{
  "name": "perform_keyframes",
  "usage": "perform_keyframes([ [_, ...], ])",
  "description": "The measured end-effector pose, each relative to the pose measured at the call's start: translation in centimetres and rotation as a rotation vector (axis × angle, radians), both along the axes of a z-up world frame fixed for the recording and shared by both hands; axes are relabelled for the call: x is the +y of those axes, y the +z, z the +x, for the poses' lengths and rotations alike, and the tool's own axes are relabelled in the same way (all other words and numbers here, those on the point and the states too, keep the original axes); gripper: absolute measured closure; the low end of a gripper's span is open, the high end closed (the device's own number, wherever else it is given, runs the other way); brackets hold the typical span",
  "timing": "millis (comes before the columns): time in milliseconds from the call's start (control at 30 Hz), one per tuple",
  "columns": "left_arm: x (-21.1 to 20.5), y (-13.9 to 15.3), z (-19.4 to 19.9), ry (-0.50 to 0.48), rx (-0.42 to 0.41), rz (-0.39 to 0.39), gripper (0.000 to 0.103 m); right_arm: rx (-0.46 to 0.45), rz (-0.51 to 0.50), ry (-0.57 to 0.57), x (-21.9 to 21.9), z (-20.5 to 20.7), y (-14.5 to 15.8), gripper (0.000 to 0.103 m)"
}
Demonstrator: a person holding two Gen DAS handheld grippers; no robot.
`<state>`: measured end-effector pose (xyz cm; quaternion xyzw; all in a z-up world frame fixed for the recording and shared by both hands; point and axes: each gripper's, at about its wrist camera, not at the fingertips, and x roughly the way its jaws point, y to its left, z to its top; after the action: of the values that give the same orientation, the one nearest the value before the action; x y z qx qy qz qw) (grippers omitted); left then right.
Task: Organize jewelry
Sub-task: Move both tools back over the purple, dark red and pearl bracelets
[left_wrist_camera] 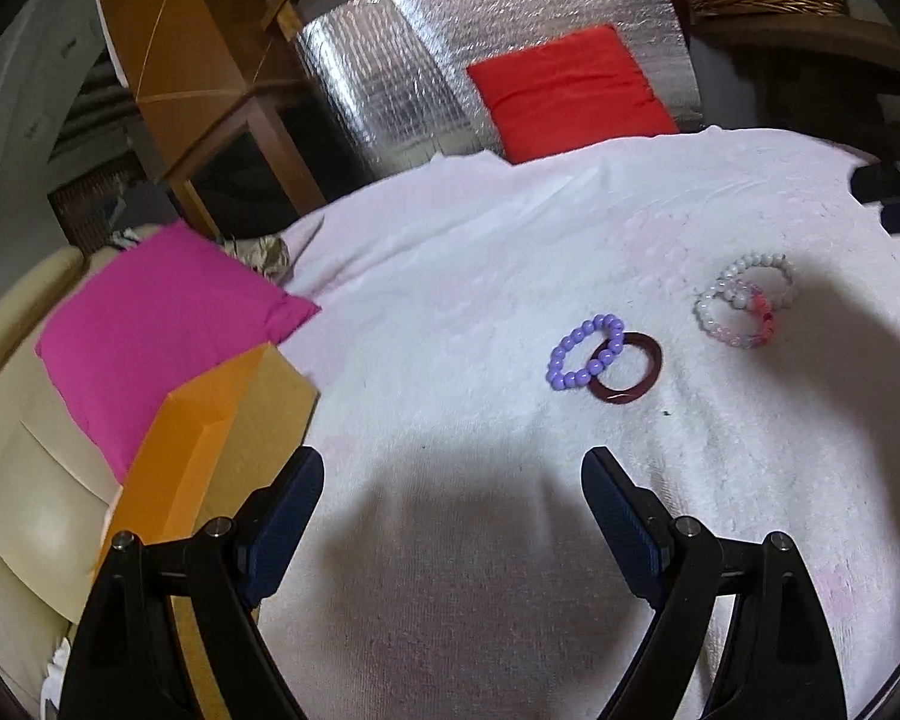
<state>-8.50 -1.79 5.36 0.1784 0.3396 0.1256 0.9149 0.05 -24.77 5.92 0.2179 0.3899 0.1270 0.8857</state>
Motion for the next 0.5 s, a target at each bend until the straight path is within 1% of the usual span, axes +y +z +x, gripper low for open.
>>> perform_keyframes([
  [133,-1.7,0.4,-0.8,-0.005,-0.019,0.056,0.015,-0.027,0.003,0.003,-0.3,-0.2,0.7,0.064],
  [200,-2.8,1.4,-1.1,-0.010,-0.033,0.059,0.015,-0.039,0.023,0.006,-0.6,-0.3,1.0,0.064],
  [333,-5.9,5.4,-1.1,-0.029,-0.108,0.002,0.015,-0.055,0.048,-0.004,-1.6,-0.5,1.5,0.064],
  [433,-8.2,8.5,-1.1,-0.046,-0.198,0.010,0.015,-0.054,0.080,-0.035,-3.2,-0.6,1.5,0.064],
  [500,-9.6,10.5,-1.2,-0.053,-0.258,-0.006,0.015,-0.053,0.097,-0.055,-4.3,-0.7,1.5,0.064],
])
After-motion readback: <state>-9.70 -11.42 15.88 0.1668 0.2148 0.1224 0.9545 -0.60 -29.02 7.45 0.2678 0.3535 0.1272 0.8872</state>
